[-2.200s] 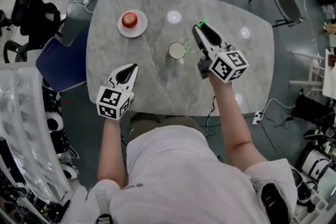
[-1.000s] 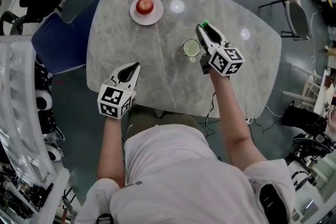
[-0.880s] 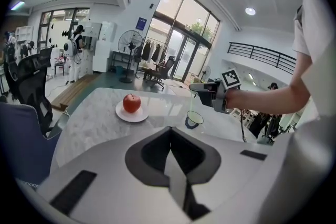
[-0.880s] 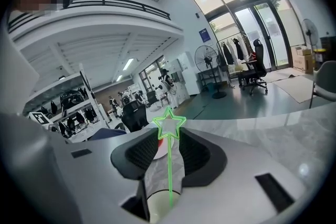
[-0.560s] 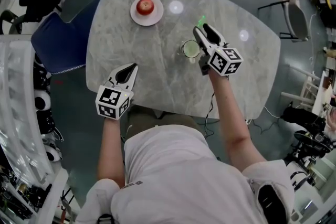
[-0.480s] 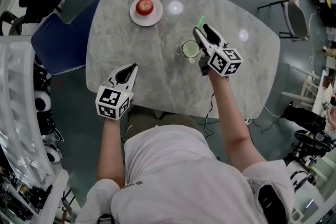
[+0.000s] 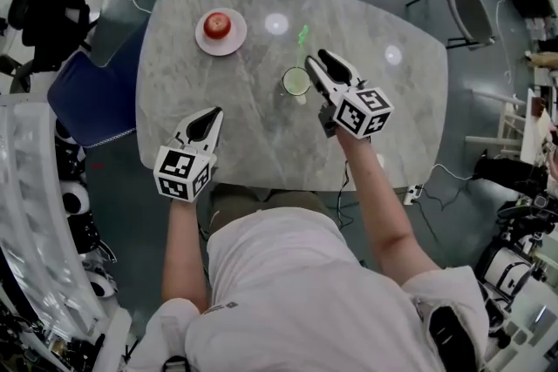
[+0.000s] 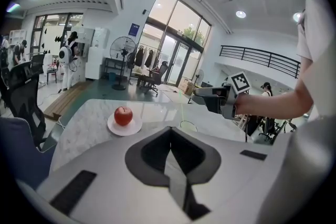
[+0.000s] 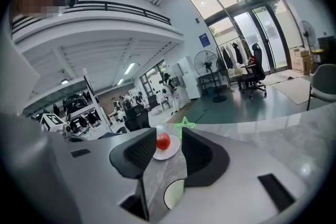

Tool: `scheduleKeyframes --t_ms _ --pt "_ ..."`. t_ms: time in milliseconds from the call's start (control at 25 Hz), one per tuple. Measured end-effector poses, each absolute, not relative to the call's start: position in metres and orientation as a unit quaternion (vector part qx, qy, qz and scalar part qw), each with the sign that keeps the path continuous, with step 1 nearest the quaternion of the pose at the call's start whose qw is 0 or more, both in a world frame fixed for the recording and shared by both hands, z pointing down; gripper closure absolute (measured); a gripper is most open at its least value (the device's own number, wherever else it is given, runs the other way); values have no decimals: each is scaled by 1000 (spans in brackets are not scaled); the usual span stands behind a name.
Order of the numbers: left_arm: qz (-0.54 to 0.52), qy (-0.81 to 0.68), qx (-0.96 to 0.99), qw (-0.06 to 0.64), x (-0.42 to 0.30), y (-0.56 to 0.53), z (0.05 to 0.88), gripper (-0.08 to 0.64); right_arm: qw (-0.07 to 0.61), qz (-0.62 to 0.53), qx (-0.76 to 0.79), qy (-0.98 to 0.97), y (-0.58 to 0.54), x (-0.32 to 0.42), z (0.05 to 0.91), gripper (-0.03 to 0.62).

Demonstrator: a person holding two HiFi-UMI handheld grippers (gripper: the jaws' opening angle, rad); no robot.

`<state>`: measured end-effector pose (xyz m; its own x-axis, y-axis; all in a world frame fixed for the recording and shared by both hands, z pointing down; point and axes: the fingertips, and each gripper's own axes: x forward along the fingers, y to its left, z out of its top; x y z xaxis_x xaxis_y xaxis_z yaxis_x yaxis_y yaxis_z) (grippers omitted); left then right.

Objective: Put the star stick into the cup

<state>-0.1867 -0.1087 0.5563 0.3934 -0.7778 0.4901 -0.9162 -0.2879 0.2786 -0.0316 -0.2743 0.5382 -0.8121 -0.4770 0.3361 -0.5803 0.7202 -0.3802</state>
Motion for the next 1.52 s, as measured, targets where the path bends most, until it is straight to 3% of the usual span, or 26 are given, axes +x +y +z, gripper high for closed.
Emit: scheduleKeyframes --t_ms 440,1520 --pt "115 -506 831 201 -157 -133 503 557 72 191 311 -928 -232 2 476 583" --pt "79 -400 910 74 -63 -144 410 557 45 114 326 -937 -137 40 416 583"
